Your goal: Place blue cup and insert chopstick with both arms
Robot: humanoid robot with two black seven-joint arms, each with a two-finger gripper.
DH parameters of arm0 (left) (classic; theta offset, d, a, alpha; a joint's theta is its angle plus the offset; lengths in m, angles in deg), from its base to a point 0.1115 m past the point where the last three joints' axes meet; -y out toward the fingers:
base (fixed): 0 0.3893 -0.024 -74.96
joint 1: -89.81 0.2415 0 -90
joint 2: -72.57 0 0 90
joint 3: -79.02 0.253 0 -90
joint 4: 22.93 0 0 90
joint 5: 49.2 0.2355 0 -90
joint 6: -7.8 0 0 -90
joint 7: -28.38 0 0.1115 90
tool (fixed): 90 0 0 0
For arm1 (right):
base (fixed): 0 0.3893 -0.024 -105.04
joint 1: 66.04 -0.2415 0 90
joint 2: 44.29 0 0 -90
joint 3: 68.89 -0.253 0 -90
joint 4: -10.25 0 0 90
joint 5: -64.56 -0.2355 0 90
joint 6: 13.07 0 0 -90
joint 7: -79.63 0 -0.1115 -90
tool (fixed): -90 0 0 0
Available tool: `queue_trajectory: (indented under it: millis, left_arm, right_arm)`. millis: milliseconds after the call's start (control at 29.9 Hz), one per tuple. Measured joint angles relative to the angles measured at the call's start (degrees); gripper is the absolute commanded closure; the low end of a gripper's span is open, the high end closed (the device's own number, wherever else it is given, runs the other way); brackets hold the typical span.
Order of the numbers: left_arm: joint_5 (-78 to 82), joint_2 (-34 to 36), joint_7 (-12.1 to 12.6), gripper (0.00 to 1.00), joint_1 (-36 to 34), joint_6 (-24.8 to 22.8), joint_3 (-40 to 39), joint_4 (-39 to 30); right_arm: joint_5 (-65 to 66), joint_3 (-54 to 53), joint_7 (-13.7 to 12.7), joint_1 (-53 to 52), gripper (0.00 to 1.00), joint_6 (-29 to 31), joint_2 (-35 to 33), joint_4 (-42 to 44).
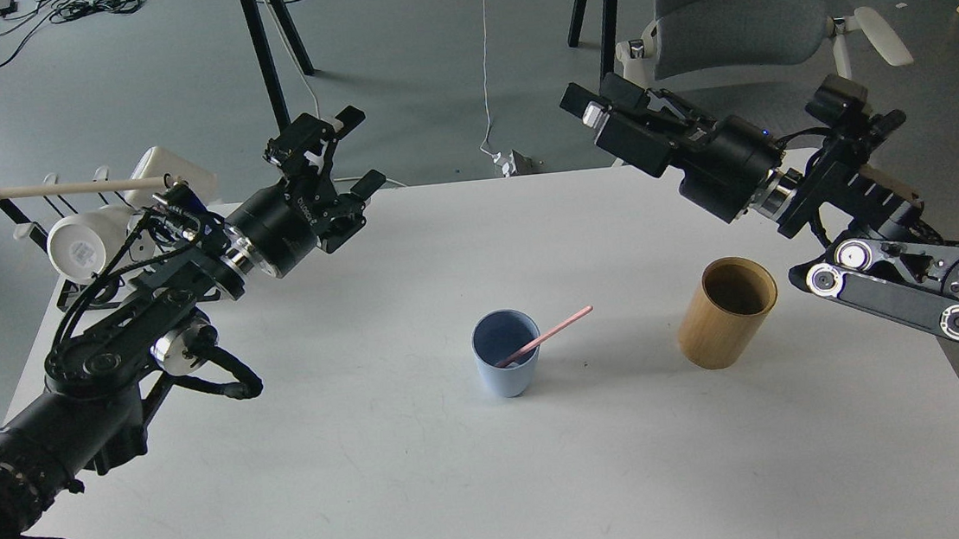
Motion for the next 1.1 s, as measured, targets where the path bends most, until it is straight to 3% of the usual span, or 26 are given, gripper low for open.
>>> queue_trajectory:
  millis: [234,334,435,702,803,1104]
  left_arm:
    - [-5.18,0.22,0.0,0.02,0.08,-0.73,-7.76,0.02]
    - [-7.31,0.16,0.0,0.02,0.1,-1.2,-8.69,-0.13]
    - [-8.01,0.16,0.0,0.02,0.1,-1.29,-8.85,-0.58]
    - [-9.32,2.0,0.0,0.01,2.09,-1.3,-10.06,-6.36]
    - [-9.38,2.3,0.0,0.01,2.99,-1.3,-9.9,-8.27]
    - [-9.38,4.12,0.0,0.01,4.52,-1.3,-9.97,-11.56]
  right_arm:
    - [-25.6,-6.92,0.0,4.98,0.06,1.12,-2.13,-2.46]
    - [-35.41,-9.25,0.0,7.79,0.06,4.19,-2.38,-5.59]
    - [-41.19,-12.15,0.0,10.84,0.06,11.28,-2.41,-6.89]
    - [-51.76,-19.76,-0.01,17.02,0.06,40.08,-1.09,-4.1]
    - [-53.49,-20.53,0.0,17.07,0.03,45.71,-0.9,-3.58]
    - [-53.81,-22.05,0.0,17.17,0.01,47.85,-0.61,-3.38]
